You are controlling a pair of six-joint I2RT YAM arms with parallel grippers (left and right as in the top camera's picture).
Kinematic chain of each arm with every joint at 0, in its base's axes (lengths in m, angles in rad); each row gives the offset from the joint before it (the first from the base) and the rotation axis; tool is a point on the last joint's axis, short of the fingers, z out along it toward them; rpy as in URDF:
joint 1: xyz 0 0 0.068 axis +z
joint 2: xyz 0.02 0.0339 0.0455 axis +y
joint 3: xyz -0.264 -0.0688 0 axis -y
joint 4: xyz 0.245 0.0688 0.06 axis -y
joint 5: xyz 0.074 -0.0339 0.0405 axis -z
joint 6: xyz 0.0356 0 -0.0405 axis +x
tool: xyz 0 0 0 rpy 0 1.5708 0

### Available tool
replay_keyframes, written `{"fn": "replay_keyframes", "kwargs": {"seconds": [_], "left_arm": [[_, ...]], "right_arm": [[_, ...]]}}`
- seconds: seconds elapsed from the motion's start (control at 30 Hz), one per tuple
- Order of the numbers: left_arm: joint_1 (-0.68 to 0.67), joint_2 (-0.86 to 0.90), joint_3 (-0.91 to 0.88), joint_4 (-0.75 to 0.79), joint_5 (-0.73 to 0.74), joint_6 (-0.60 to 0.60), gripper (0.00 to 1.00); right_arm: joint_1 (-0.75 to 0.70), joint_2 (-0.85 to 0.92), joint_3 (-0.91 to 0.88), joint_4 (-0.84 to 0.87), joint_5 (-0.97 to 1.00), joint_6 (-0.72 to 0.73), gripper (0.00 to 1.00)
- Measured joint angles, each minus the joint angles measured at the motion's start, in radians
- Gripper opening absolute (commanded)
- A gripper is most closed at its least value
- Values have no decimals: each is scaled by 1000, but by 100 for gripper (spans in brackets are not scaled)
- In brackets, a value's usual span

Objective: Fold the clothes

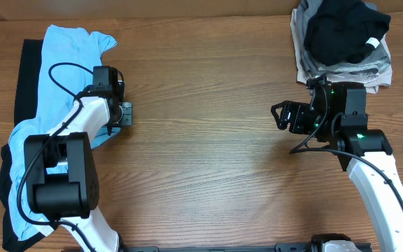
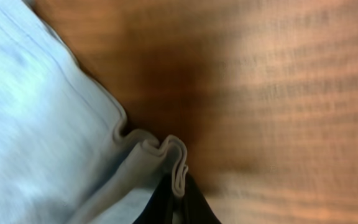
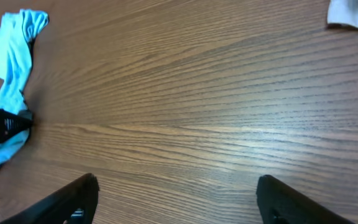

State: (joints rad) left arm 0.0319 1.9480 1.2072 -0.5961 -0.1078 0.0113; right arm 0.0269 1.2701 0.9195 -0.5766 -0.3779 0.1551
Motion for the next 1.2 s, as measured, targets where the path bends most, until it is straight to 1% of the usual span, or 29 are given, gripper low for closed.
{"fn": "replay_keyframes", "kwargs": {"seconds": [0.07,0.17,0.3,0.43,0.57,0.73,0.77,1.03,1.2], "left_arm": [[-5,19,57,-122,37,0,4],[-33,53,197,-312,105,0,4],[-101,59,541,-477,169,-1,4],[-176,57,877,-541,217,0,4],[-249,52,1104,-549,251,-5,4],[-314,52,1296,-514,266,-22,4],[-324,51,1323,-500,269,-31,4],[-396,51,1422,-354,323,-91,4],[-447,51,1463,-225,348,-129,4]], "right_arm": [[0,0,0,2,0,-2,72],[0,0,0,9,0,2,70],[0,0,0,11,-1,2,66],[0,0,0,12,-1,4,66],[-1,0,0,24,-39,18,67],[-11,0,0,36,-103,25,68],[-13,0,0,36,-109,24,69],[-12,0,0,45,-134,17,76],[-3,0,0,46,-148,4,81]]}}
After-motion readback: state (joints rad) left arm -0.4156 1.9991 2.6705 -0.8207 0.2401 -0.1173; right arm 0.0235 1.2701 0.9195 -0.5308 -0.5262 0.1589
